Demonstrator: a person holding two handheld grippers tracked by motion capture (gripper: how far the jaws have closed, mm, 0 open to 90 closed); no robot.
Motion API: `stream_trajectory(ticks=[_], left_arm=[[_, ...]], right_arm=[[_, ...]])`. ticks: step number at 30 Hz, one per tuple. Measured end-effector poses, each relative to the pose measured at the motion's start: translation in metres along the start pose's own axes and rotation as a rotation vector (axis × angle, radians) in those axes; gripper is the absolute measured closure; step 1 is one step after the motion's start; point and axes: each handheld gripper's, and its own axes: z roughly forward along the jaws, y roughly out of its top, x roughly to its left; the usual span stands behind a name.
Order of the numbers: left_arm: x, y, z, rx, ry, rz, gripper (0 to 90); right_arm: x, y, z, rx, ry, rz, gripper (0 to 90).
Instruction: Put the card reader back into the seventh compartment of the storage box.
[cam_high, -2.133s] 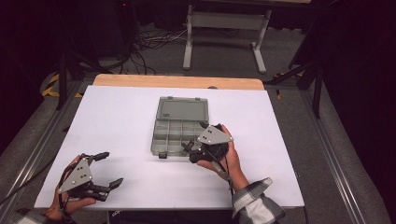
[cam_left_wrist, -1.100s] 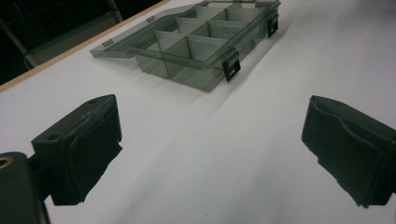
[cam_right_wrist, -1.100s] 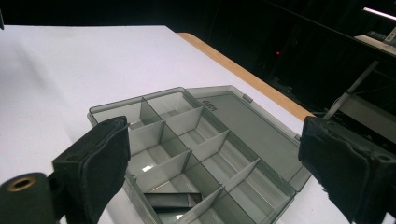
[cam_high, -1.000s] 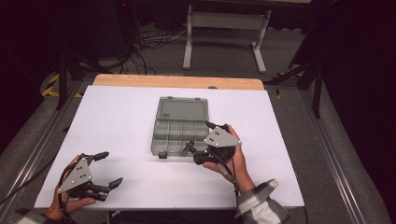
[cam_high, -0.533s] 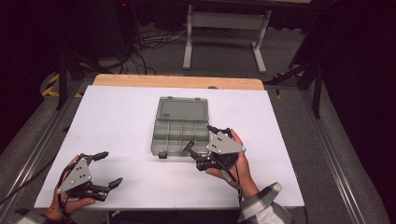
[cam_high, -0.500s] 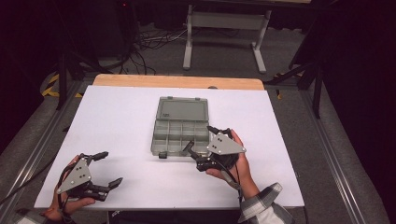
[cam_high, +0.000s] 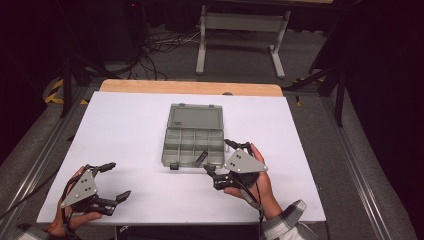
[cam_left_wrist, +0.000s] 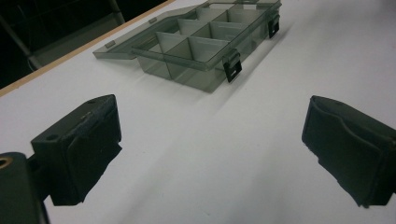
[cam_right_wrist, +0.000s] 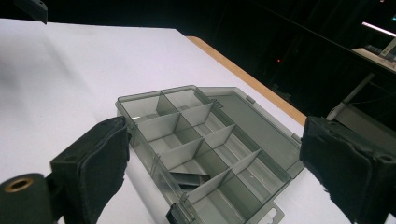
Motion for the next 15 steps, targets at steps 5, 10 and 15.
stream_trajectory(ticks=[5, 10, 15], left_arm=[[-0.001, 0.0, 0.0, -0.003, -0.001, -0.003, 5.4], [-0.001, 0.0, 0.0, -0.001, -0.001, 0.002, 5.4], [0.0, 0.0, 0.0, 0.001, -0.003, 0.001, 5.3]], right_arm=[[0.0, -0.002, -0.006, 0.005, -0.013, -0.002, 9.4], [0.0, -0.003, -0.01, 0.003, -0.015, 0.0, 9.5], [0.001, -0.004, -0.014, 0.01, -0.024, -0.007, 9.4]])
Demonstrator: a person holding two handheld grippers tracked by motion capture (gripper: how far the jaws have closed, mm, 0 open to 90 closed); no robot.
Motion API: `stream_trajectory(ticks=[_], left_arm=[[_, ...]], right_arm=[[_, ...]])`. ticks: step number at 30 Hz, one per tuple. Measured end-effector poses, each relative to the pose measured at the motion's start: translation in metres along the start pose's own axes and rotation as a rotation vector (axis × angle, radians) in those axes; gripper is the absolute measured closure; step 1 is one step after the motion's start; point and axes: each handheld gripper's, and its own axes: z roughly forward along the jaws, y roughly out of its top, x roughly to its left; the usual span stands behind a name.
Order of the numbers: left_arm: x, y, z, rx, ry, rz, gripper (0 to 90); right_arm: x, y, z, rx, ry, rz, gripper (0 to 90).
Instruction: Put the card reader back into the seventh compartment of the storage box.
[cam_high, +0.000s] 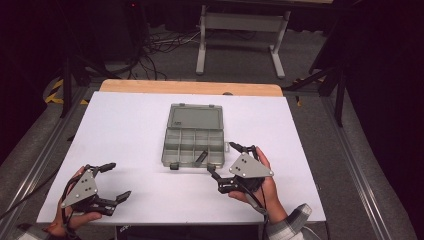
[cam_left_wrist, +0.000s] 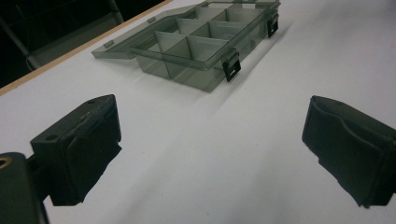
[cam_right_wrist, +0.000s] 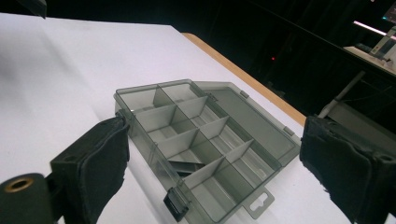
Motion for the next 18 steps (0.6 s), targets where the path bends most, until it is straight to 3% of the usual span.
stream_trajectory(ticks=[18], left_arm=[[-0.001, 0.0, 0.0, 0.008, 0.0, 0.008, 5.0]], right_arm=[[0.005, -0.01, -0.011, 0.041, 0.005, -0.008, 10.1]])
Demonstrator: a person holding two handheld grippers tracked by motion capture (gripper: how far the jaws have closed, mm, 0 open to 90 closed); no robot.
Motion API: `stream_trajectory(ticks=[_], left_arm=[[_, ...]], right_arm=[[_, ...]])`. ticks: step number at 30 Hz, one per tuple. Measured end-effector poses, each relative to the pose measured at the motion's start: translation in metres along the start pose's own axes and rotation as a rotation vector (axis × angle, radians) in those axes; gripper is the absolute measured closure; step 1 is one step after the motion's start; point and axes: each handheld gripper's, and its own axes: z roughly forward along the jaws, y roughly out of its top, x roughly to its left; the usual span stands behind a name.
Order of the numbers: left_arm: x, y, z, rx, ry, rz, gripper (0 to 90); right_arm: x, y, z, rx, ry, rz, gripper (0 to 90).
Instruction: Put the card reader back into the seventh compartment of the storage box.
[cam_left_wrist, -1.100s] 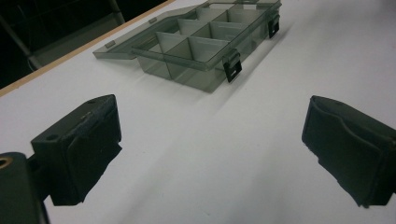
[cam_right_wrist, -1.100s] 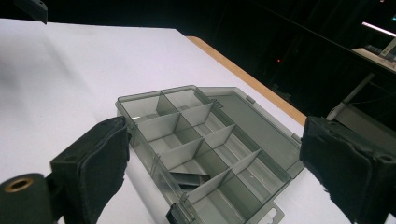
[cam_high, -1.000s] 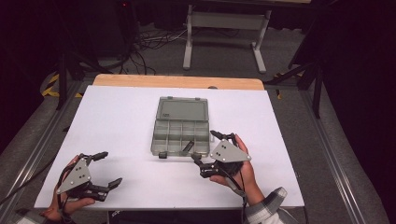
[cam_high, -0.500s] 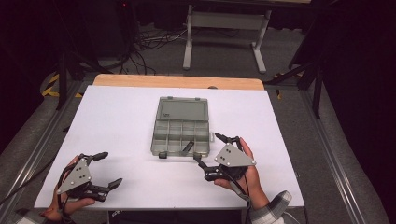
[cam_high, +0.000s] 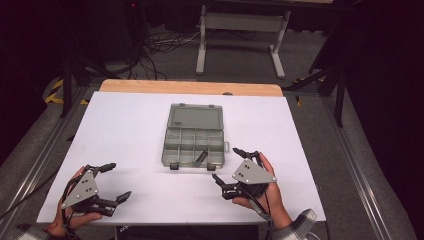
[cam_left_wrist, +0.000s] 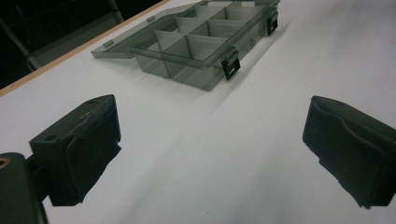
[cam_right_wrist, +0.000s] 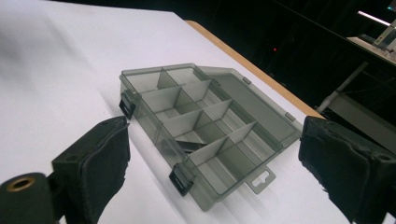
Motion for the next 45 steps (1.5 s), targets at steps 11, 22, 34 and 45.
stream_trajectory(ticks=[11, 22, 34, 45], left_arm=[[0.0, 0.0, 0.0, 0.003, -0.003, 0.002, 4.9], [0.0, 0.0, 0.0, 0.005, -0.003, 0.002, 4.9], [-0.001, 0.0, 0.002, 0.007, -0.004, 0.005, 4.9], [-0.001, 0.0, 0.001, 0.008, -0.002, 0.004, 5.0]], right_arm=[[0.002, -0.008, -0.003, 0.013, -0.003, -0.006, 10.4], [0.003, -0.018, -0.007, 0.032, -0.018, -0.011, 10.4], [0.002, -0.031, -0.012, 0.06, -0.044, -0.019, 10.4], [0.001, -0.044, -0.015, 0.085, -0.065, -0.032, 10.4]])
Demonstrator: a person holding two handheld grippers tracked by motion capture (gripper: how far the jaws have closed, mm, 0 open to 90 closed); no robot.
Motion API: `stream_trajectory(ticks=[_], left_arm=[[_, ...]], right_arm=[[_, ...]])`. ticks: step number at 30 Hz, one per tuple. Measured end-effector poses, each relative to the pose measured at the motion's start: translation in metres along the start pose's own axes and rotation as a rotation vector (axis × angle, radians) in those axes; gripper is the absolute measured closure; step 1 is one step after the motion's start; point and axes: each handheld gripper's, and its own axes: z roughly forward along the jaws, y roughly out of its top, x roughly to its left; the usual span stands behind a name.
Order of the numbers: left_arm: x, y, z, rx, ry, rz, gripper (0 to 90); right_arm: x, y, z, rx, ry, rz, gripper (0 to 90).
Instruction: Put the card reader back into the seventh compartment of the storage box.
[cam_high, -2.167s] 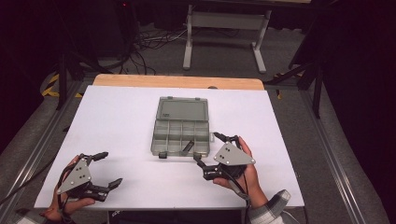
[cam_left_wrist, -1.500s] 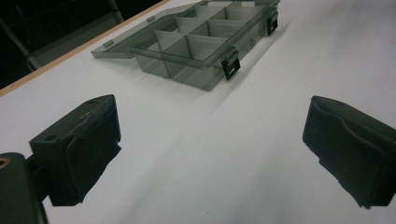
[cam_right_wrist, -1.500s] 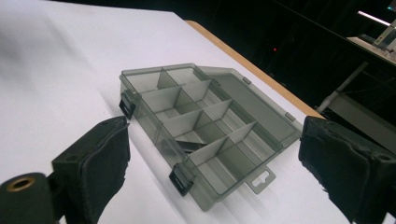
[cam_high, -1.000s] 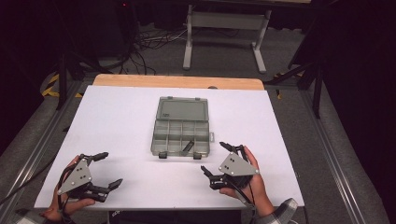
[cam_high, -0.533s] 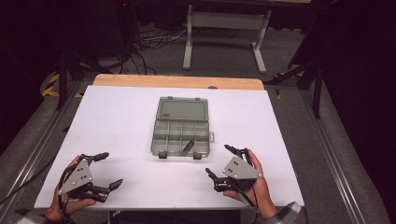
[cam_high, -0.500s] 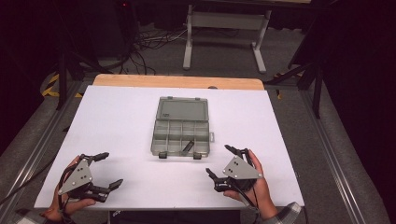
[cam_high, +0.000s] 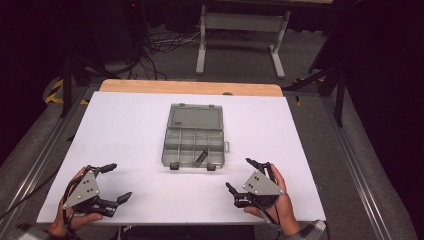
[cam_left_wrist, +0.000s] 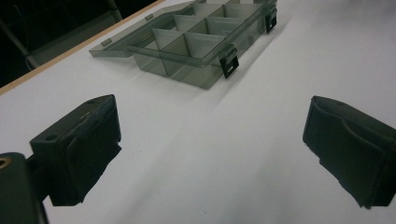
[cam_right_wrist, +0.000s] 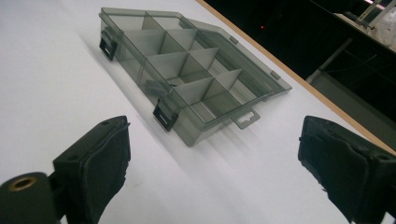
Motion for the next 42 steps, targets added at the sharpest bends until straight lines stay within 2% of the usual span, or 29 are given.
stream_trajectory(ticks=[9, 15, 20, 25, 26, 28, 31, 33, 37, 42], left_arm=[[0.0, 0.0, 0.0, 0.003, -0.004, 0.003, 5.0], [0.0, 0.0, 0.001, -0.002, -0.012, -0.008, 5.2], [0.001, 0.0, 0.003, -0.002, -0.013, -0.01, 5.2], [0.004, 0.0, 0.005, -0.007, -0.018, -0.012, 5.2], [0.005, 0.0, 0.005, -0.007, -0.02, -0.014, 5.3], [0.006, 0.0, 0.006, -0.009, -0.023, -0.018, 5.2], [0.008, -0.001, 0.005, -0.004, -0.017, -0.024, 5.2], [0.007, -0.001, 0.004, -0.007, -0.016, -0.033, 5.2], [0.006, -0.001, 0.004, -0.001, -0.018, -0.021, 5.2], [0.006, -0.001, 0.006, 0.004, -0.024, -0.016, 5.2]], right_arm=[[-0.002, -0.016, -0.001, 0.02, -0.012, 0.013, 10.3], [-0.005, -0.029, -0.002, 0.03, -0.019, 0.047, 10.5], [-0.008, -0.044, -0.005, 0.041, -0.041, 0.057, 10.5], [-0.012, -0.058, -0.011, 0.04, -0.047, 0.093, 10.1], [-0.014, -0.062, -0.013, 0.039, -0.039, 0.125, 9.9], [-0.016, -0.067, -0.014, 0.042, -0.037, 0.146, 8.3], [-0.018, -0.067, -0.014, 0.03, -0.028, 0.169, 7.3], [-0.018, -0.067, -0.013, 0.027, -0.024, 0.169, 7.0], [-0.016, -0.064, -0.012, 0.03, -0.025, 0.149, 6.3], [-0.017, -0.064, -0.015, 0.021, -0.033, 0.157, 5.9]])
